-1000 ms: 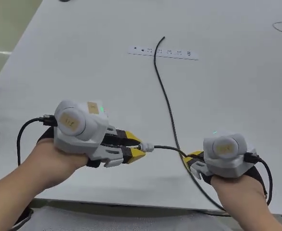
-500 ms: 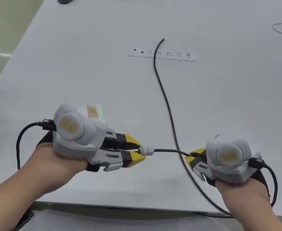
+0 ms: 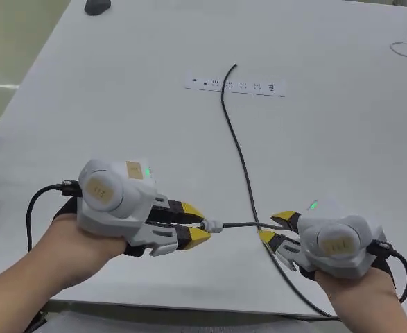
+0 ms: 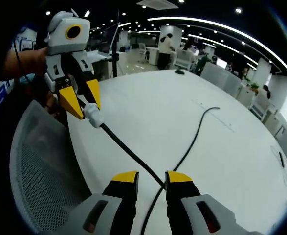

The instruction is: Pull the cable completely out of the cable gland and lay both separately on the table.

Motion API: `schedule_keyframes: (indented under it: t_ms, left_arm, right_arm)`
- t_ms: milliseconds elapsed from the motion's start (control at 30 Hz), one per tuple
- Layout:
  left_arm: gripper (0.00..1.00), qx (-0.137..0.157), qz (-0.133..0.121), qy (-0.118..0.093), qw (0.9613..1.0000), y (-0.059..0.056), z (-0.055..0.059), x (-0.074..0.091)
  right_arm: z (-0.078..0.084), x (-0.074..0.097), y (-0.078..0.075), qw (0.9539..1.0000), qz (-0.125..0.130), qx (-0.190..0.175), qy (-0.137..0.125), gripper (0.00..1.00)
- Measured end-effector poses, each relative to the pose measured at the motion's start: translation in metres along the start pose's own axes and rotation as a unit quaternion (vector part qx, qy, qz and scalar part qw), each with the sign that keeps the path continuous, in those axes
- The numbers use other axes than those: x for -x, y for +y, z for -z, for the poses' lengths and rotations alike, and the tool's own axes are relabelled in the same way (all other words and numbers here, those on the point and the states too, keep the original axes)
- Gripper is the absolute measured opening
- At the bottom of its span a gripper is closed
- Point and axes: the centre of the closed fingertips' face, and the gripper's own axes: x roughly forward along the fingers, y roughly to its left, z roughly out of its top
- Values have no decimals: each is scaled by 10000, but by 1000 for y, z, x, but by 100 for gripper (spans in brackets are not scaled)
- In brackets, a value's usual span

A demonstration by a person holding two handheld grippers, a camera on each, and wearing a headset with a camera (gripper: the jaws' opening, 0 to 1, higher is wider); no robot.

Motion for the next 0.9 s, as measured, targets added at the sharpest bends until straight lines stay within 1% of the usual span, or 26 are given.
schedule_keyframes:
  t_ms: [67,133,200,233,333,400,500,700,900]
  left_arm:
    - [15,-14,2,13,10000,0,0,0]
    - [15,-11,10,11,10000,0,0,0]
    - [15,-12,17,4,10000,-1,-1,0]
    - [15,-12,17,5,10000,-1,-1,0]
    - [15,-20,12,11,10000,-1,-1,0]
    - [15,-15,12,-7,10000,-2,-2,-1]
    - [15,-9,5,-21,10000,-2,-2,-1]
    - [15,-13,26,-27,10000,-2,-3,-2]
    - [15,-9,40,-52,10000,-1,-4,-3]
  right_arm:
    - [-13,2,8,9994,-133,284,-136,20]
    - [-21,3,14,9981,-193,545,-213,23]
    - [-29,3,21,9957,-267,850,-256,21]
    - [-35,3,25,9939,-300,1007,-328,21]
    - [-41,2,34,9906,-402,1259,-363,20]
    - [-41,-1,39,9879,-473,1446,-308,18]
    - [-40,-5,43,9869,-534,1506,-241,14]
    - [-45,-7,47,9859,-604,1530,-305,10]
    - [-46,-10,50,9848,-664,1579,-299,8]
